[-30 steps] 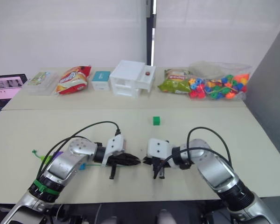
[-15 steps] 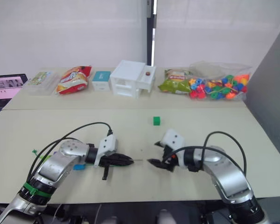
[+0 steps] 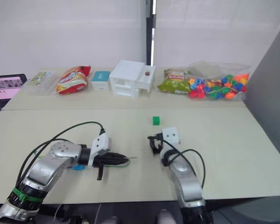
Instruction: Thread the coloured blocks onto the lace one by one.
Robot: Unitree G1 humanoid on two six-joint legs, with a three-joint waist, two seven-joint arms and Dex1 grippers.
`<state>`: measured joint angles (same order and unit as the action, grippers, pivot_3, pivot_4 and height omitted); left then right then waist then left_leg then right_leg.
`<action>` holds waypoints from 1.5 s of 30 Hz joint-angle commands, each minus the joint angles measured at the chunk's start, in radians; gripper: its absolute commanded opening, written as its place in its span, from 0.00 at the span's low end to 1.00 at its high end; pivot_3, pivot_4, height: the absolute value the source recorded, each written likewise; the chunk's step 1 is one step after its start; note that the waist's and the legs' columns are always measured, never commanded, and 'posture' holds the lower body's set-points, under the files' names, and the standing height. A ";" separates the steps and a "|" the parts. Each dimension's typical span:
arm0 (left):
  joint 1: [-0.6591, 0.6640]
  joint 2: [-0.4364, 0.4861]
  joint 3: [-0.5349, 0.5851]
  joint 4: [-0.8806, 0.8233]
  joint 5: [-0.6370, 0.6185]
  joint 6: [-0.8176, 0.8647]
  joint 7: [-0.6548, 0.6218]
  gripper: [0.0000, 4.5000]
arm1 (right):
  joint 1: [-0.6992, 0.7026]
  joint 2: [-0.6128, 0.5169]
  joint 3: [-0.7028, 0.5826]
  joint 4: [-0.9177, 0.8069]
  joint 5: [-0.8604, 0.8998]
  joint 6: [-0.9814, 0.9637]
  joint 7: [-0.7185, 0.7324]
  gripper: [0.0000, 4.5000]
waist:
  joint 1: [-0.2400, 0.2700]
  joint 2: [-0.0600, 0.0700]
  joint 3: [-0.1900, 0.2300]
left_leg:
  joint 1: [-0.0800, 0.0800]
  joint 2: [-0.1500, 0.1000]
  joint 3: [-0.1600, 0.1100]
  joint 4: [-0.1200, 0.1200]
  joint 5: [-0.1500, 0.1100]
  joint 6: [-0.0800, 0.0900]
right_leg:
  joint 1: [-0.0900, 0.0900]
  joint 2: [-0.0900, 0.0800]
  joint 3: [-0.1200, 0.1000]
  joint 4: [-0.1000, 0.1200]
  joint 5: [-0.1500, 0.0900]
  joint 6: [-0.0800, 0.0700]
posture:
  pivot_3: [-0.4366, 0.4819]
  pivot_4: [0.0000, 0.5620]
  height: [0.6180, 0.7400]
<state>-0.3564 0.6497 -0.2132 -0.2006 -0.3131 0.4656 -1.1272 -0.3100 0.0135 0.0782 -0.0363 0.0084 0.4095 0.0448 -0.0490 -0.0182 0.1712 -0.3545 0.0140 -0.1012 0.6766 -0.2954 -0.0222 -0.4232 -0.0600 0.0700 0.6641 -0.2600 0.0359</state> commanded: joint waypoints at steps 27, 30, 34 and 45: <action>0.049 0.033 0.030 -0.040 -0.008 -0.038 0.025 0.00 | -0.375 0.083 -0.109 0.657 0.020 -0.460 -0.090 0.27 | -0.028 0.001 0.000 | 0.001 0.000 -0.001 -0.003 0.000 0.000 | -0.001 0.000 0.000 0.001 0.000 -0.001 | 0.48 0.27 1.00; 0.052 0.035 0.030 -0.032 -0.008 -0.050 0.020 0.00 | -0.222 0.086 -0.051 0.381 0.007 -0.353 -0.062 0.27 | -0.023 0.001 -0.001 | 0.000 0.000 -0.002 -0.004 0.000 0.000 | -0.001 0.000 0.000 0.001 0.000 -0.001 | 0.48 0.27 1.00; 0.048 0.034 0.027 -0.017 -0.008 -0.064 0.010 0.00 | 0.139 0.030 0.099 -0.138 -0.029 -0.165 -0.008 0.27 | -0.014 0.002 -0.001 | -0.001 0.000 -0.002 -0.005 0.000 0.000 | -0.002 -0.001 0.000 0.000 0.000 -0.001 | 0.48 0.27 1.00; 0.009 0.022 0.004 0.018 -0.003 -0.073 -0.027 0.00 | 0.453 -0.018 0.229 -0.421 -0.015 0.090 0.018 0.27 | -0.018 0.001 -0.001 | 0.002 0.001 -0.001 -0.007 0.002 -0.002 | 0.001 0.001 0.000 -0.002 0.000 0.000 | 0.48 0.27 1.00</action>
<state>-0.3259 0.6724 -0.2148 -0.1786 -0.3154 0.4125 -1.1485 0.1356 -0.0152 0.3023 -0.4673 -0.0171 0.4653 0.0630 -0.0671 -0.0174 0.1699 -0.3518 0.0148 -0.1018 0.6699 -0.2934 -0.0241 -0.4219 -0.0586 0.0703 0.6624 -0.2603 0.0357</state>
